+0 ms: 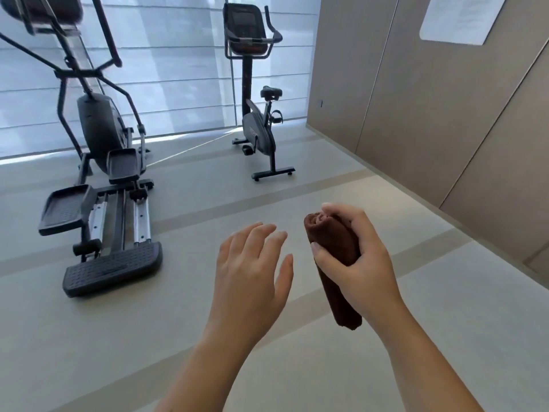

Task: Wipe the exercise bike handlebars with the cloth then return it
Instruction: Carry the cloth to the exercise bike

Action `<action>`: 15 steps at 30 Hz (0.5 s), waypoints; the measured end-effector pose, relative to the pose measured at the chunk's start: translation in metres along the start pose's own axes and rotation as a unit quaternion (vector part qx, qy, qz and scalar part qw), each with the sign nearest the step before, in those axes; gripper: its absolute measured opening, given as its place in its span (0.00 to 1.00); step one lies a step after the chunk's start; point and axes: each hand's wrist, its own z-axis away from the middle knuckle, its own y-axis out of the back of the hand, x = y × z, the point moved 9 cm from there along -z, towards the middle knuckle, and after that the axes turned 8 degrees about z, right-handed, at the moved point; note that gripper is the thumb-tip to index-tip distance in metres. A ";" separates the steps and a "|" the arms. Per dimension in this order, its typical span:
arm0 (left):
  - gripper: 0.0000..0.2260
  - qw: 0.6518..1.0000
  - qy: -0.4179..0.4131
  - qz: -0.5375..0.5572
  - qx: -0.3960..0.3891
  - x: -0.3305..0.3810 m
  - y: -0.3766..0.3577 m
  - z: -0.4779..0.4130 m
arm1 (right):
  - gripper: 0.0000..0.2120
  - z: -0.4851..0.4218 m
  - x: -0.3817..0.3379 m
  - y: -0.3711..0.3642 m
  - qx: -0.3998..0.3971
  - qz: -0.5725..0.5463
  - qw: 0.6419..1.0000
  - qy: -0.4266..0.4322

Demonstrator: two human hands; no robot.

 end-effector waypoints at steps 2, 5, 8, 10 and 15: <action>0.15 1.000 -0.002 0.002 -0.004 -0.021 -0.022 -0.031 | 0.19 -0.036 0.023 -0.007 0.010 -0.008 1.000 -0.007; 0.16 1.000 -0.009 0.006 -0.001 -0.048 -0.060 -0.089 | 0.18 -0.097 0.061 -0.013 0.026 -0.017 1.000 -0.002; 0.16 1.000 -0.016 0.015 0.009 -0.067 -0.103 -0.155 | 0.17 -0.161 0.108 -0.011 0.039 -0.010 0.999 -0.003; 0.16 1.000 -0.025 0.018 0.006 -0.075 -0.133 -0.202 | 0.17 -0.206 0.137 -0.005 0.050 -0.013 0.999 -0.007; 0.17 0.999 -0.018 0.032 0.015 -0.103 -0.189 -0.317 | 0.16 -0.326 0.186 0.002 0.050 -0.011 0.999 0.001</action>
